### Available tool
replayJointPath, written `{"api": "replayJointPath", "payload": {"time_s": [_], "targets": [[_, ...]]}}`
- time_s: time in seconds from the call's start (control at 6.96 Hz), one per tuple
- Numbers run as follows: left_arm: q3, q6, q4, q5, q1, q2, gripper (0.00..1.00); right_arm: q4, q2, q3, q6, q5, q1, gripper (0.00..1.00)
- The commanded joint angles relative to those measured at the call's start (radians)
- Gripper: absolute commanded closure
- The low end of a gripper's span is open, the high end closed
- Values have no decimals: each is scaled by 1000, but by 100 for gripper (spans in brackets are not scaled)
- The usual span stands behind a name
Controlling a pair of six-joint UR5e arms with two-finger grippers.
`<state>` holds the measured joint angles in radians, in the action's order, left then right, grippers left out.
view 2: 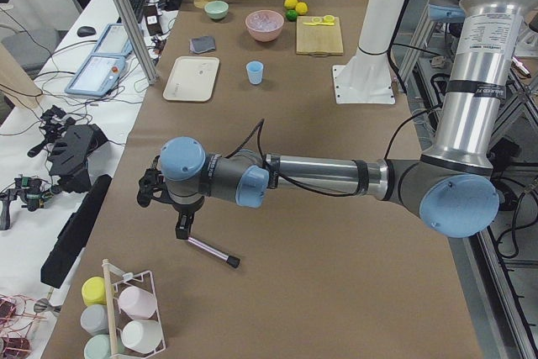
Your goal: Mash ice and strawberries in cup
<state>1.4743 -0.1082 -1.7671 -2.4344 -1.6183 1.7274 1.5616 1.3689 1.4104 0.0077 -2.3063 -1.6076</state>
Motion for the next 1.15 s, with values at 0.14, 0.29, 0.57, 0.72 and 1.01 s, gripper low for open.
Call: {"api": "replayJointPath", "payload": {"time_s": [0.14,0.29,0.57,0.72,1.01], "targets": [[18,-1,0,-2,0,-6,2,0,-2,2,0,-1,2,0],[18,1,-15,0,0,-9,2,5,-2,4,0,-10,2,0],[15,-2,-9,0,1,-2,2,5,-1,13,-9,-21,0,0],[21,-2,-18,-2,1,-15,2,3,-1,10,-11,-4,2,0],[26,-1,-14,14,1,-17,2,5,6,44,-8,-19,2,0]]}}
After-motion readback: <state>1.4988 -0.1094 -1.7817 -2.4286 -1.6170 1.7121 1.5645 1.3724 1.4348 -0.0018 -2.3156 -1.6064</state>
